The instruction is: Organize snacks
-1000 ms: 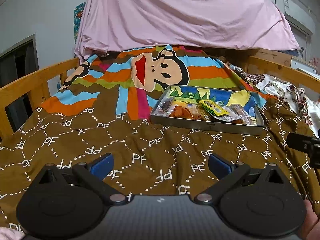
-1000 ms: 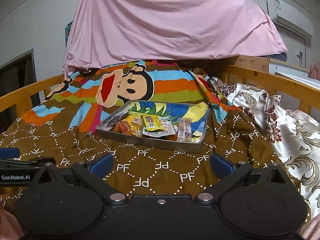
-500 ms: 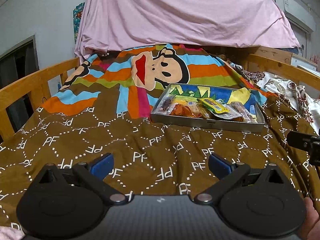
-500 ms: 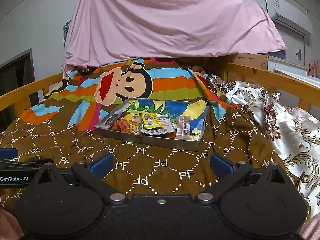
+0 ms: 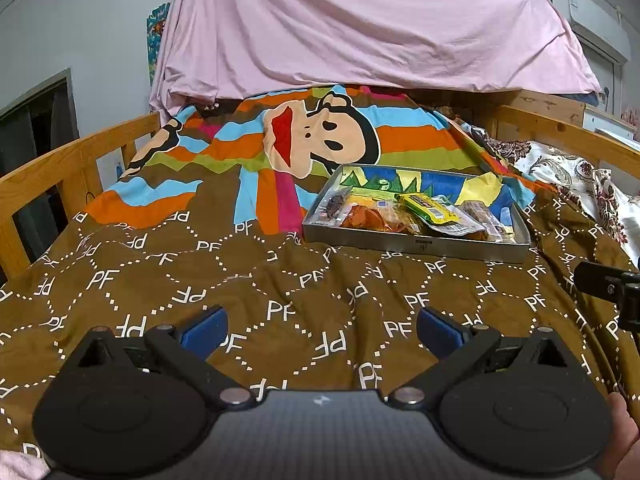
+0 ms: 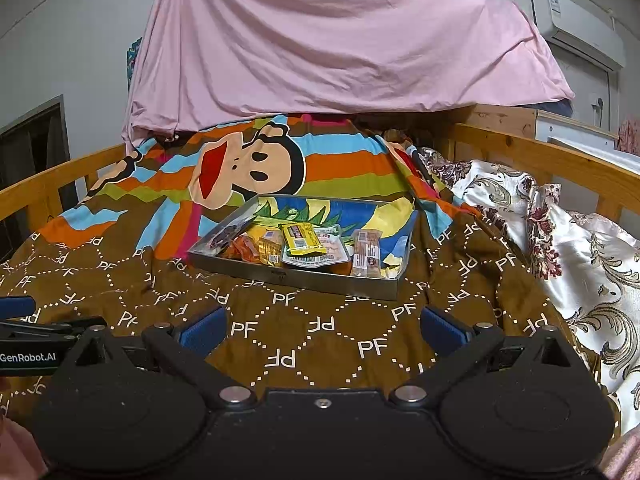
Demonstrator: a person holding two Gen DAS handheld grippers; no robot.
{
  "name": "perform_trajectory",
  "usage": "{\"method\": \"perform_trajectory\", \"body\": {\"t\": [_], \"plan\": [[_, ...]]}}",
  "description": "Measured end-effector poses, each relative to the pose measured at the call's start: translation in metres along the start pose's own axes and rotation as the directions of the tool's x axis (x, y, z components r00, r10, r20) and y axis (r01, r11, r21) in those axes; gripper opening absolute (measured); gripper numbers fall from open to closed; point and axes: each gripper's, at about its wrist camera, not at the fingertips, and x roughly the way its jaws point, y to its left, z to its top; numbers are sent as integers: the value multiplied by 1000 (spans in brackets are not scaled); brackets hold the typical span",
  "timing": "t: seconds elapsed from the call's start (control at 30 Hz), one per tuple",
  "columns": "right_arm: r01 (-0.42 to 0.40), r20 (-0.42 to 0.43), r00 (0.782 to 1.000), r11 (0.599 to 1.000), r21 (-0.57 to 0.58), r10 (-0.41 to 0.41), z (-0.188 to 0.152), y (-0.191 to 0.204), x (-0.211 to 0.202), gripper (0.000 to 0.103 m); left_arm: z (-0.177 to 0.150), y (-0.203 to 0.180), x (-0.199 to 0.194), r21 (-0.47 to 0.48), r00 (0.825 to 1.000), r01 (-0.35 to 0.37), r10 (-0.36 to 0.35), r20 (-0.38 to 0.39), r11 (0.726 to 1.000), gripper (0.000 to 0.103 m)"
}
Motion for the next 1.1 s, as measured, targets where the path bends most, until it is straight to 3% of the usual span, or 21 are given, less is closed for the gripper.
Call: {"method": "perform_trajectory", "body": {"t": [0.83, 1.1], "plan": [[1, -3, 1000, 1000, -1, -1, -1, 0, 1, 102, -4, 1, 2, 5, 1000, 1, -1, -14, 1000, 103], [1, -4, 1000, 1000, -2, -1, -1, 0, 1, 102, -2, -1, 5, 13, 998, 8, -7, -64, 1000, 103]]}}
